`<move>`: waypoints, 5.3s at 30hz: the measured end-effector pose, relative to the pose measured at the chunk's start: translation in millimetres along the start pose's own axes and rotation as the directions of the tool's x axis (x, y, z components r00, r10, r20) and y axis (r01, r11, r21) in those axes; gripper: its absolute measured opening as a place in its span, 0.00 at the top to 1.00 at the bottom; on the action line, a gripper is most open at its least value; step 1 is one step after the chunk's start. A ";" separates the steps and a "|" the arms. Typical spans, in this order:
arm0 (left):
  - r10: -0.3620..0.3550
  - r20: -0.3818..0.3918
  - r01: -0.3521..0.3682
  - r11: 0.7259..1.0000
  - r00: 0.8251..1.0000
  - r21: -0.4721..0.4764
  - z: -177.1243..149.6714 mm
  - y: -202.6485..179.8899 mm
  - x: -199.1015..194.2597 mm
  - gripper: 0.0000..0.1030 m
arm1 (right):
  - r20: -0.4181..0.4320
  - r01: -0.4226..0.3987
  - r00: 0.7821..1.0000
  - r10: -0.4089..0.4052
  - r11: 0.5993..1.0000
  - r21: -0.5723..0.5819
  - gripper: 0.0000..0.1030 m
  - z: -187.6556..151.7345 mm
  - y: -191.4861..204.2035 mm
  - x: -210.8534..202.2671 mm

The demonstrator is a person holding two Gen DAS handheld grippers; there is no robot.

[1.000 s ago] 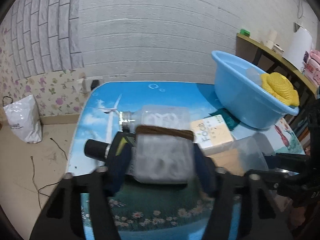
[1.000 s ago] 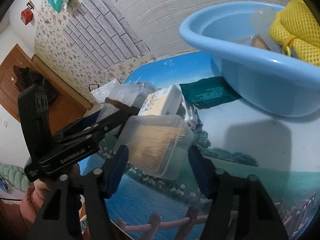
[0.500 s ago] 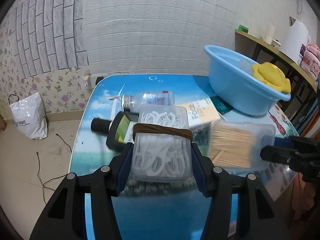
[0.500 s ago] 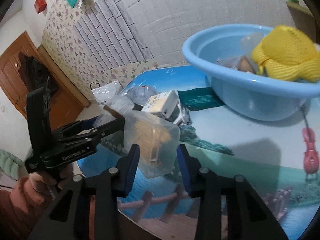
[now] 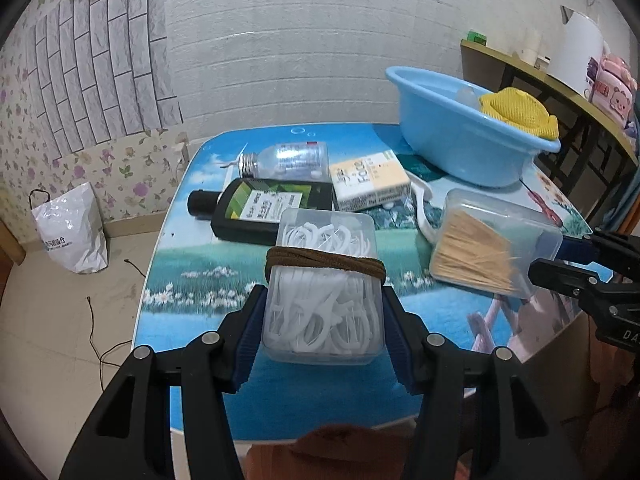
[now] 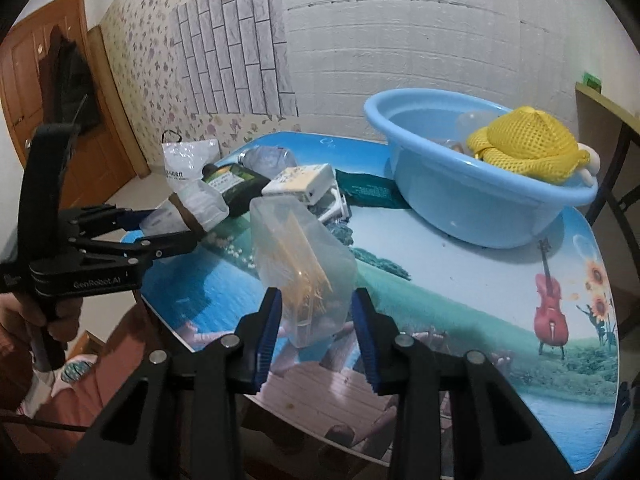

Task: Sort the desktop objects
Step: 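Lift the floss-pick box with the left tool while the right raises the toothpick box, then carry both boxes over the basin and open both tools to drop them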

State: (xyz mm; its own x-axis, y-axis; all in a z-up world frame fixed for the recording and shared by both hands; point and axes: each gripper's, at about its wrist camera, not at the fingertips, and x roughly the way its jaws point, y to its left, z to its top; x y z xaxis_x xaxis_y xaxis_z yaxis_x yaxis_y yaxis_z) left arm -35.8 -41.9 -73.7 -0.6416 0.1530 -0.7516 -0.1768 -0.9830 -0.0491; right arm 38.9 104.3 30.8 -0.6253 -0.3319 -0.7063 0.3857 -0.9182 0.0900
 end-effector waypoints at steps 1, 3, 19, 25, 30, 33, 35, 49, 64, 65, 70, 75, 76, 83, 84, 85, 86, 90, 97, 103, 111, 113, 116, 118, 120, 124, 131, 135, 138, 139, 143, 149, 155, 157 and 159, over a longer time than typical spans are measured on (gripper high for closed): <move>0.002 -0.003 -0.002 1.000 1.000 0.003 -1.0 -1.1 -0.3 0.47 | -0.002 0.000 1.000 0.000 1.000 -0.008 0.66 -0.9 1.3 -0.5; 0.006 -0.010 -0.005 1.000 1.000 0.007 -2.2 -2.4 0.2 0.47 | -0.006 -0.012 1.000 0.011 1.000 -0.019 0.66 -2.2 3.0 -0.8; 0.001 -0.041 -0.001 1.000 0.999 0.009 -7.2 -9.1 14.7 0.37 | -0.039 -0.063 0.997 0.063 0.998 -0.009 0.51 13.3 10.8 26.1; -0.010 -0.042 0.011 1.000 0.999 0.011 -8.3 -9.6 15.4 0.43 | -0.026 -0.077 0.997 0.077 0.997 0.019 0.64 11.6 5.3 21.1; 0.003 -0.034 -0.003 1.000 0.999 0.002 -11.0 -12.9 13.7 0.44 | -0.006 -0.037 0.999 0.037 0.998 0.056 0.66 3.1 -7.1 10.3; 0.005 -0.034 -0.005 1.000 0.999 -0.001 -12.0 -15.6 12.1 0.44 | 0.001 -0.003 1.000 0.003 0.997 0.080 0.67 -3.5 -17.4 1.9; 0.006 -0.034 -0.006 1.000 0.999 -0.001 -13.0 -18.7 11.1 0.44 | 0.009 0.019 1.000 -0.020 0.995 0.097 0.68 -6.1 -23.9 -4.3; 0.011 -0.045 -0.012 1.000 0.999 -0.012 -15.1 -29.0 10.0 0.44 | 0.028 0.160 0.985 -0.168 0.969 0.186 0.69 -25.7 -62.8 -32.7; 0.036 0.004 -0.036 0.999 0.999 0.011 -18.6 -33.0 12.9 0.41 | 0.037 0.167 0.984 -0.175 0.973 0.161 0.69 -26.3 -58.7 -24.1; 0.038 0.013 -0.039 0.999 0.999 0.011 -19.4 -32.9 13.0 0.41 | 0.040 0.165 0.984 -0.173 0.974 0.157 0.69 -26.0 -58.7 -23.6; 0.047 0.038 -0.047 0.999 0.998 0.004 -20.4 -32.1 14.8 0.36 | 0.057 0.156 0.985 -0.166 0.976 0.149 0.69 -25.2 -60.3 -20.2; 0.036 0.040 -0.036 0.999 0.999 0.009 -20.1 -31.8 16.0 0.29 | 0.061 0.148 0.986 -0.156 0.981 0.125 0.69 -19.4 -61.1 -12.8; 0.033 0.038 -0.033 0.999 0.999 0.015 -20.2 -33.1 16.8 0.24 | 0.057 0.145 0.987 -0.153 0.981 0.127 0.69 -18.4 -62.0 -10.9; 0.021 0.044 -0.022 1.000 0.999 0.022 -21.9 -35.3 16.7 0.20 | 0.035 0.154 0.987 -0.160 0.980 0.127 0.68 -19.7 -61.8 0.4; 0.021 0.047 -0.022 1.000 0.999 0.022 -22.3 -35.7 16.6 0.20 | 0.031 0.151 0.987 -0.156 0.980 0.132 0.68 -20.4 -62.5 1.7; 0.020 0.050 -0.021 1.000 0.999 0.023 -22.5 -36.3 16.5 0.20 | 0.025 0.148 0.988 -0.153 0.979 0.137 0.68 -20.9 -63.4 3.3; 0.020 0.053 -0.021 1.000 0.998 0.023 -22.8 -36.4 16.4 0.20 | 0.015 0.147 0.989 -0.150 0.979 0.143 0.66 -21.7 -64.2 5.6; 0.012 0.047 -0.013 0.999 0.999 0.033 -22.9 -39.7 19.1 0.07 | -0.008 0.172 0.985 -0.173 0.972 0.160 0.42 -26.0 -67.1 11.7; 0.003 0.039 -0.005 0.999 0.999 0.041 -24.0 -41.4 18.8 0.00 | -0.032 0.220 0.976 -0.217 0.966 0.138 0.00 -29.5 -64.8 19.0; 0.002 0.043 -0.004 0.999 0.999 0.042 -24.5 -41.6 18.4 0.00 | -0.029 0.226 0.974 -0.224 0.967 0.122 0.00 -29.8 -61.1 22.6; 0.002 0.043 -0.003 0.999 0.999 0.042 -24.9 -41.2 17.9 0.00 | -0.023 0.229 0.973 -0.228 0.965 0.125 0.00 -29.6 -62.1 22.6; 0.001 0.043 -0.003 0.999 0.999 0.043 -24.9 -40.9 17.9 0.00 | -0.022 0.229 0.973 -0.229 0.965 0.125 0.00 -29.6 -62.1 22.6; 0.001 0.042 -0.002 0.999 0.999 0.042 -25.0 -40.8 18.0 0.00 | -0.021 0.230 0.973 -0.229 0.965 0.125 0.00 -29.2 -62.1 21.7; -0.002 0.042 0.000 0.999 0.999 0.042 -25.2 -40.4 17.6 0.00 | -0.021 0.231 0.973 -0.230 0.965 0.126 0.00 -29.2 -62.6 21.3; -0.002 0.044 0.001 0.999 0.999 0.042 -25.0 -39.8 17.3 0.00 | -0.019 0.232 0.973 -0.231 0.964 0.126 0.00 -29.6 -62.9 20.9; 0.000 0.048 -0.002 0.999 0.999 0.042 -23.5 -40.0 17.5 0.01 | -0.013 0.236 0.972 -0.236 0.963 0.131 0.04 -30.3 -62.9 19.4; -0.001 0.071 -0.002 0.999 0.997 0.044 -23.2 -42.3 14.3 0.26 | 0.012 0.227 0.973 -0.232 0.960 0.164 0.27 -30.9 -67.7 12.6; 0.009 0.083 -0.011 1.000 0.997 0.029 -22.9 -39.5 11.7 0.44 | 0.019 0.225 0.973 -0.231 0.959 0.174 0.42 -30.7 -69.1 10.7; 0.012 0.083 -0.014 0.999 0.997 0.031 -22.3 -39.8 11.8 0.44 | 0.025 0.212 0.975 -0.219 0.963 0.169 0.60 -30.8 -67.5 10.1; 0.012 0.082 -0.015 0.999 0.997 0.032 -22.8 -39.9 11.3 0.44 | 0.026 0.207 0.976 -0.215 0.964 0.168 0.64 -30.7 -67.2 9.8; 0.027 0.070 -0.030 0.999 0.997 0.045 -21.4 -42.4 9.7 0.45 | 0.044 0.209 0.974 -0.221 0.960 0.186 0.66 -30.2 -70.3 4.6; -0.014 0.105 0.012 1.000 0.994 0.022 -8.6 -45.4 -7.5 0.45 | 0.125 0.211 0.963 -0.241 0.954 0.213 0.69 -22.9 -74.8 -20.2; -0.049 0.173 0.043 0.998 0.984 0.038 16.1 -59.2 -28.2 0.45 | 0.191 0.161 0.961 -0.200 0.967 0.200 0.69 -13.3 -71.7 -43.3; -0.061 0.190 0.054 0.998 0.980 0.045 23.1 -63.1 -32.6 0.45 | 0.210 0.142 0.960 -0.183 0.970 0.197 0.69 -11.8 -69.9 -51.8; -0.074 0.201 0.063 0.996 0.977 0.059 31.9 -69.4 -36.7 0.45 | 0.237 0.127 0.956 -0.174 0.971 0.203 0.69 -10.1 -69.7 -62.8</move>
State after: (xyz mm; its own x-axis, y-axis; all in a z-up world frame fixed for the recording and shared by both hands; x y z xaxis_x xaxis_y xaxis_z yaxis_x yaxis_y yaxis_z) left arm -23.7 24.0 -21.7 -0.7635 0.2425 -0.5985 -0.2611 -0.9636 -0.0575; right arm 58.2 191.4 61.7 -0.8254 -0.2085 -0.5246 0.1578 -0.9775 0.1403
